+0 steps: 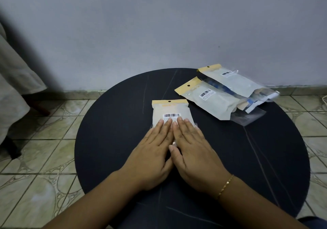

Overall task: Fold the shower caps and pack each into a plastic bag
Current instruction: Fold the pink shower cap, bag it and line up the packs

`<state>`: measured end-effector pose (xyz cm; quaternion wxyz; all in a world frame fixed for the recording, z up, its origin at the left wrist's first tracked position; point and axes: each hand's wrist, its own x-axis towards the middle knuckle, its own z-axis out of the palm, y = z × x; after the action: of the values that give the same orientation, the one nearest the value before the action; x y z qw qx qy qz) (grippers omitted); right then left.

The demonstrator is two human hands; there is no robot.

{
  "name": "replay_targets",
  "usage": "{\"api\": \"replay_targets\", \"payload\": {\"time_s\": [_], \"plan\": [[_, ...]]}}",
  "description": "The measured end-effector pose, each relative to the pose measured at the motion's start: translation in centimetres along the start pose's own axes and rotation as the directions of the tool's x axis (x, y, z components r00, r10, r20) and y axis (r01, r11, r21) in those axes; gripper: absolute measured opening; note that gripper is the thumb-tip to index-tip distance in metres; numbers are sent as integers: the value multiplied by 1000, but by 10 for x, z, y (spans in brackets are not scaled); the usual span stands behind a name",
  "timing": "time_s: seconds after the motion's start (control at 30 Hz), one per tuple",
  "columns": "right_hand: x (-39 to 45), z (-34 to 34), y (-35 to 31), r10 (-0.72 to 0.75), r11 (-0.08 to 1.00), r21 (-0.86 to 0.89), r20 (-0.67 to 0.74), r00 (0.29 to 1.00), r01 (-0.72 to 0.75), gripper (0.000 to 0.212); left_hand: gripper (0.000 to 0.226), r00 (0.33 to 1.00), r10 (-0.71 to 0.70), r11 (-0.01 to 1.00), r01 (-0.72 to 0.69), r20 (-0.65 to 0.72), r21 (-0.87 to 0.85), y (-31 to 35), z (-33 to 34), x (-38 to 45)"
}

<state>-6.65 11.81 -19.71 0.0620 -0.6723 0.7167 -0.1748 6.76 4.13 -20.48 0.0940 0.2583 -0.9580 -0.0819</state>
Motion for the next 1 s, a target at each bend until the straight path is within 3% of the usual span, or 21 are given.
{"api": "replay_targets", "payload": {"time_s": [0.3,0.73,0.8,0.9,1.0], "plan": [[3,2,1,44,999,1,103,994,-45,89,72,994,-33,999,33,105,1,-3,4,5],[3,0,9,38,999,4,144,989,-39,90,71,988,-84,996,85,132,0,-2,3,5],[1,-2,9,39,999,-5,150,988,-39,86,73,986,-96,995,94,137,17,-3,3,2],[-1,-7,11,82,997,-15,194,978,-80,61,83,983,-122,992,117,134,42,-8,2,-2],[-5,-13,15,123,992,-41,212,970,-117,54,86,980,-139,990,133,142,52,-12,1,-5]]}}
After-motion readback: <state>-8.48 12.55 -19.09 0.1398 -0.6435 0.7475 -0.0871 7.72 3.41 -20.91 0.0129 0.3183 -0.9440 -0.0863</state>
